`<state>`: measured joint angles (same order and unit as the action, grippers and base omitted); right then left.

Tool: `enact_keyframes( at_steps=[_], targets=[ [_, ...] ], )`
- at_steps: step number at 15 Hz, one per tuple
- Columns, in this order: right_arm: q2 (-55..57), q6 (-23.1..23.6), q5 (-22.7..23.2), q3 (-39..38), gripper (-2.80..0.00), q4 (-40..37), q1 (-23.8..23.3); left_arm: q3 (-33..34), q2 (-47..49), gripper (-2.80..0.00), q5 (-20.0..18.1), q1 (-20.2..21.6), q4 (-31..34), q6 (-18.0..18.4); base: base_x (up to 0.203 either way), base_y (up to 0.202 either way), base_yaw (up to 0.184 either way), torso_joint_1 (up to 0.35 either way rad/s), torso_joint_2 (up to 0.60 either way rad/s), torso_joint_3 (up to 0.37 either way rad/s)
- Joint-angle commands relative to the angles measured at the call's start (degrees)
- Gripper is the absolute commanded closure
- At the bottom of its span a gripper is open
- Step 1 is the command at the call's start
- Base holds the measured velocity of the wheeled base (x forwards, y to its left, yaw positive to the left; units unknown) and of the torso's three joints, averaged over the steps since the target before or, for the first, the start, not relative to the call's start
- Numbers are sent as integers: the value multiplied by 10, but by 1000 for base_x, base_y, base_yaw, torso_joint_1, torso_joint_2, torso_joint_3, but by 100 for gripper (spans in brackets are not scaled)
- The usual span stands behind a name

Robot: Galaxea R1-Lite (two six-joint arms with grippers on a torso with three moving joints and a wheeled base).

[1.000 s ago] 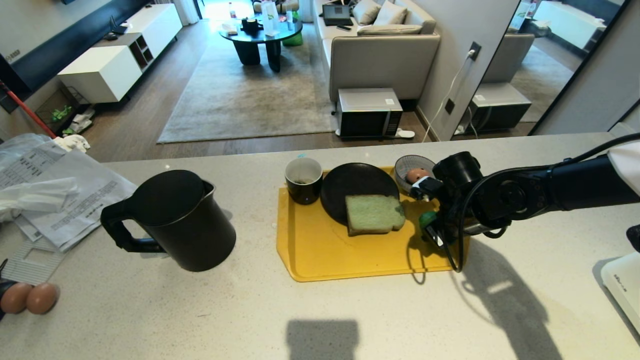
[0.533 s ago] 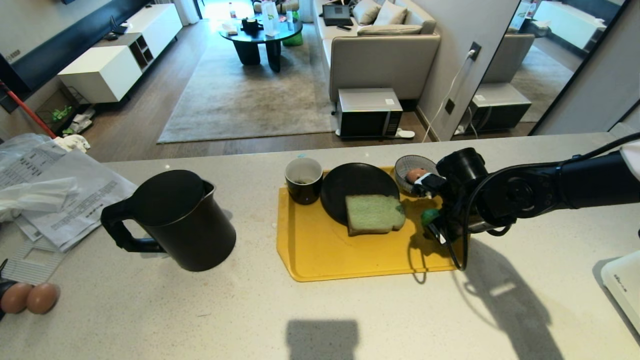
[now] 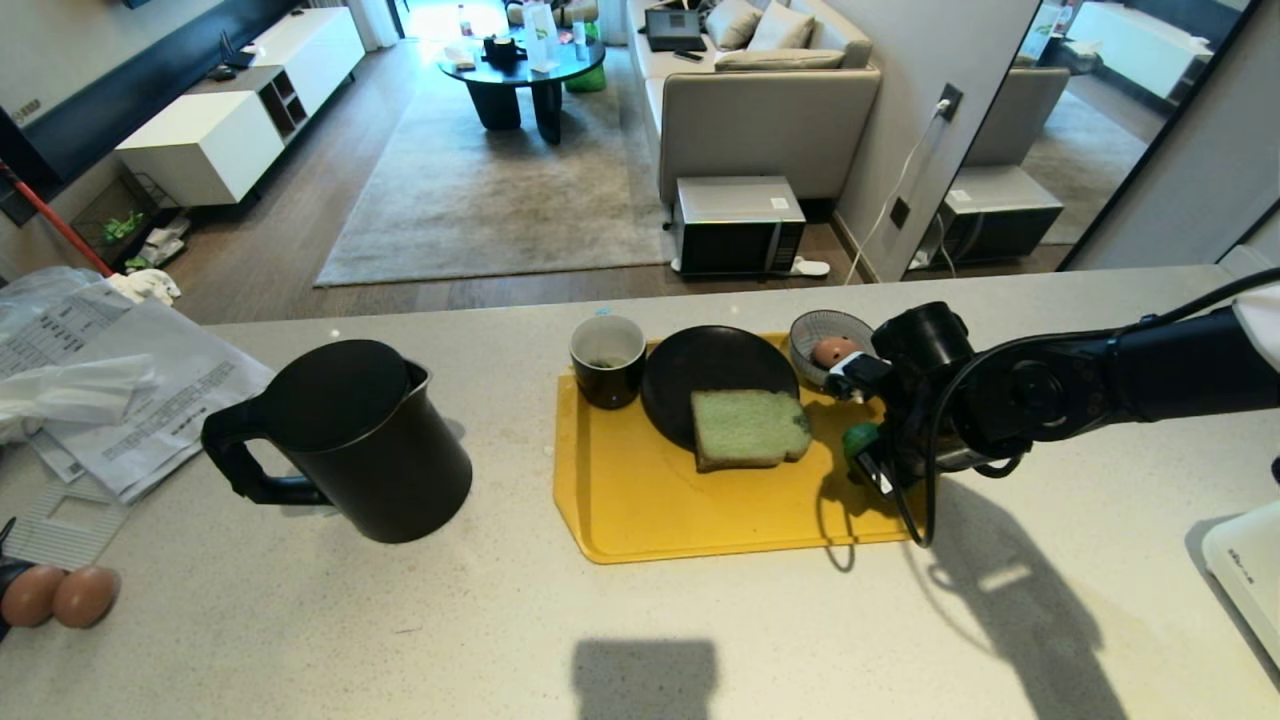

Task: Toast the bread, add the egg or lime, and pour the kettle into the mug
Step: Put the fruit on a plate, then pick up the kettle

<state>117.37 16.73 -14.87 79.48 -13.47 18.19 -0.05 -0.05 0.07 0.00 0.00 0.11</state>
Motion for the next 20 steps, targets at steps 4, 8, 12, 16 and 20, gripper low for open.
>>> enact_keyframes(
  at_steps=[4, 8, 12, 16, 20],
  targets=[
    [4, 2, -3, 3, 0, 0, 0, 0, 0, 0, 0, 0, 0, 0, 0, 0, 0, 0, 0, 0],
    [4, 2, -9, 4, -280, -1, 1, 0, 0, 0, 0, 0, 0, 0, 0, 0, 0, 0, 0, 0],
    [-7, 0, -7, 3, -280, 0, 0, 0, 0, 0, 0, 0, 0, 0, 0, 0, 0, 0, 0, 0],
    [-72, -1, -2, -15, -280, -2, 0, 0, 0, 0, 0, 0, 0, 0, 0, 0, 0, 0, 0, 0],
    [-162, -22, 0, -39, 0, -2, -5, 0, 0, 0, 0, 0, 0, 0, 0, 0, 0, 0, 0, 0]
  ],
)
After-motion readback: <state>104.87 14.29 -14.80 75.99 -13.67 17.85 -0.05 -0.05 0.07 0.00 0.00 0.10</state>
